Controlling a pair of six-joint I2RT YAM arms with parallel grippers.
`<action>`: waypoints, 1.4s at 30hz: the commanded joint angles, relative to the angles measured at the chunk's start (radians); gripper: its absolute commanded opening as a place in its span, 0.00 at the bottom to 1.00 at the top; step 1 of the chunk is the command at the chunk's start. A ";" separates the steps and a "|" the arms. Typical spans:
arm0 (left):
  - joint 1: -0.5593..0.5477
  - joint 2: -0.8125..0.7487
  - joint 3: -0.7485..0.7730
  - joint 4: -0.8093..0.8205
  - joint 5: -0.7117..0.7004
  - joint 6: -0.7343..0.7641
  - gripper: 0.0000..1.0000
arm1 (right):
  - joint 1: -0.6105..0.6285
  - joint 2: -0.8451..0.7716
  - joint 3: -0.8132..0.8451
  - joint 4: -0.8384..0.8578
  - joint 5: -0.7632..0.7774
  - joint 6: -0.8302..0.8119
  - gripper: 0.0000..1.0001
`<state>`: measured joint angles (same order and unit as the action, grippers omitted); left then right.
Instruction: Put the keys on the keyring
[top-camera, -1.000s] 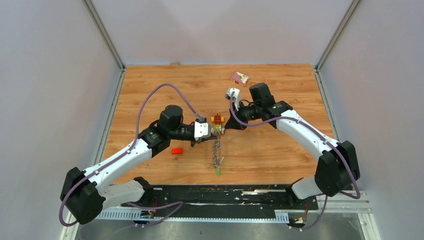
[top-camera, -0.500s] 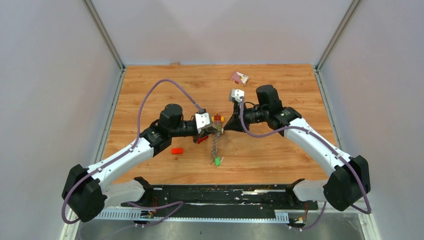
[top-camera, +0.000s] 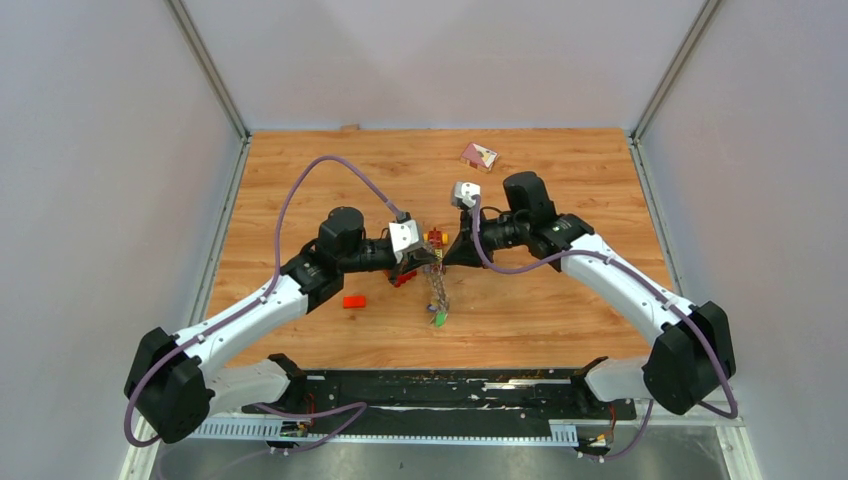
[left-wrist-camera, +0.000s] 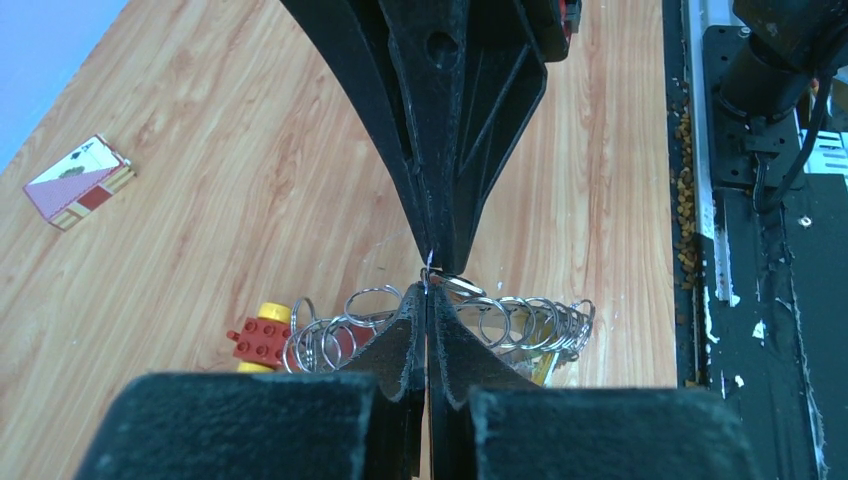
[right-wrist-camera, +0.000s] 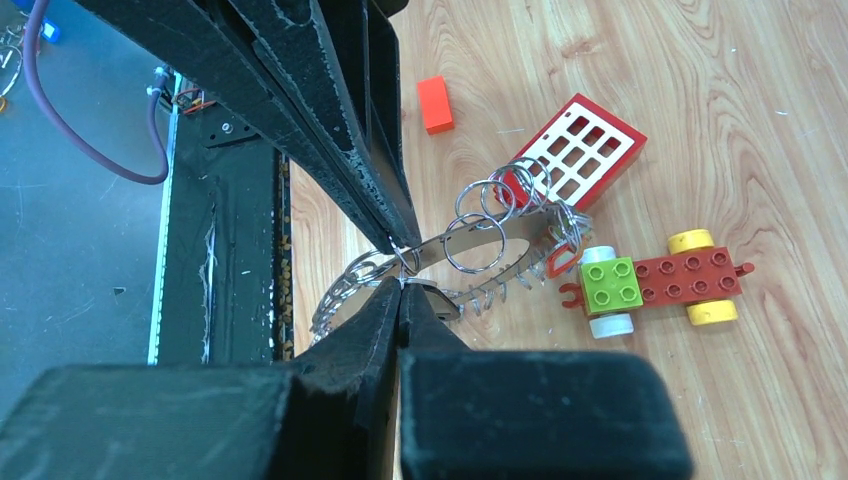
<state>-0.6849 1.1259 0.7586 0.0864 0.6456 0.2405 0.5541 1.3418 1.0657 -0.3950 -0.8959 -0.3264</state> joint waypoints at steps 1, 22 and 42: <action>0.001 -0.016 -0.004 0.082 0.030 -0.003 0.00 | 0.004 0.012 0.018 0.038 -0.015 0.012 0.00; 0.002 -0.049 -0.045 0.102 0.142 0.057 0.00 | -0.006 0.059 0.038 0.007 0.018 0.023 0.00; -0.005 -0.064 -0.048 0.035 0.218 0.157 0.00 | -0.018 0.126 0.072 -0.027 0.031 0.047 0.00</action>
<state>-0.6735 1.1126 0.6918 0.0963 0.7364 0.3569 0.5549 1.4414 1.0889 -0.4484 -0.9287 -0.2798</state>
